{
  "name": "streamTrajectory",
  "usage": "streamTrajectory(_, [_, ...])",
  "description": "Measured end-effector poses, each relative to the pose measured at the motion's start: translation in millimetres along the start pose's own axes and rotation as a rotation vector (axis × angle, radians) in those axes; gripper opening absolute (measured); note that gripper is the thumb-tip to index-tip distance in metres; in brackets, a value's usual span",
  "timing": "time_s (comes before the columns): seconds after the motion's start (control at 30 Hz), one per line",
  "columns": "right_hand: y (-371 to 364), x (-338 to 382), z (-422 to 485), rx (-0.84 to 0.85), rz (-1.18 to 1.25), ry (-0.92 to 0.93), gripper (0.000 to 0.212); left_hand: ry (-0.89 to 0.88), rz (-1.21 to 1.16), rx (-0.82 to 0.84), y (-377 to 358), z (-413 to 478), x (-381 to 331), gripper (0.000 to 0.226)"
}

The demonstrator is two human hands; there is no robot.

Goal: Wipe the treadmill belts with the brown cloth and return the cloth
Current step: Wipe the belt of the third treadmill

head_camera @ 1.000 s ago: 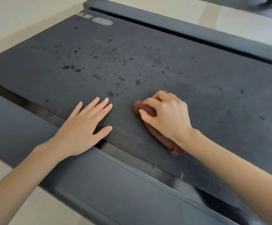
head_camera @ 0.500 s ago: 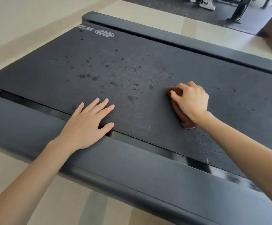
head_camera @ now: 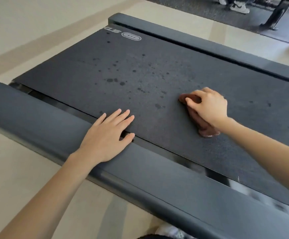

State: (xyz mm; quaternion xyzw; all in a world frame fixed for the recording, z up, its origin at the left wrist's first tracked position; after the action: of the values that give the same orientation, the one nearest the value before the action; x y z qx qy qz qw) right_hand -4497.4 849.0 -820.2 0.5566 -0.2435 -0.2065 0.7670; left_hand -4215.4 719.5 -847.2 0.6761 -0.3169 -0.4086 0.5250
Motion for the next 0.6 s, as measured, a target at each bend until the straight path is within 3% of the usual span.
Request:
streamTrajectory(0.13, [-19,31,41,-0.055,0.015,-0.135,0.032,0.006,0.018,-0.028,2,1,0,0.064])
streamTrajectory(0.3, [-14,86,-23,-0.105,0.086,0.366,0.024,0.001,0.038,-0.009,1,2,-3,0.061])
streamTrajectory(0.4, [-8,79,-37,-0.027,0.188,0.663,0.026,0.017,0.042,-0.007,2,0,-3,0.066])
streamTrajectory(0.47, [-8,60,-12,0.010,0.166,0.648,0.029,0.024,0.038,0.011,4,-1,-3,0.066])
streamTrajectory(0.6, [-22,29,79,-0.003,0.061,0.298,0.031,-0.031,0.084,0.067,14,1,2,0.061])
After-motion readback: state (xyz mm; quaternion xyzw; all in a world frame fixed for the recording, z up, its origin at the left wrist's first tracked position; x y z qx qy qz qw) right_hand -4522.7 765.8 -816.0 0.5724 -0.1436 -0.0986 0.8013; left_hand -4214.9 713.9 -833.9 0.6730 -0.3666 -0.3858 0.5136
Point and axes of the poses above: each hand's wrist, its own z-axis towards the middle knuckle, its own y-axis out of the back of the hand, x = y × z, the point moved 1 cm from there along z, towards the middle knuckle, and after that the axes turned 5 degrees about x, right-handed, at the moved point
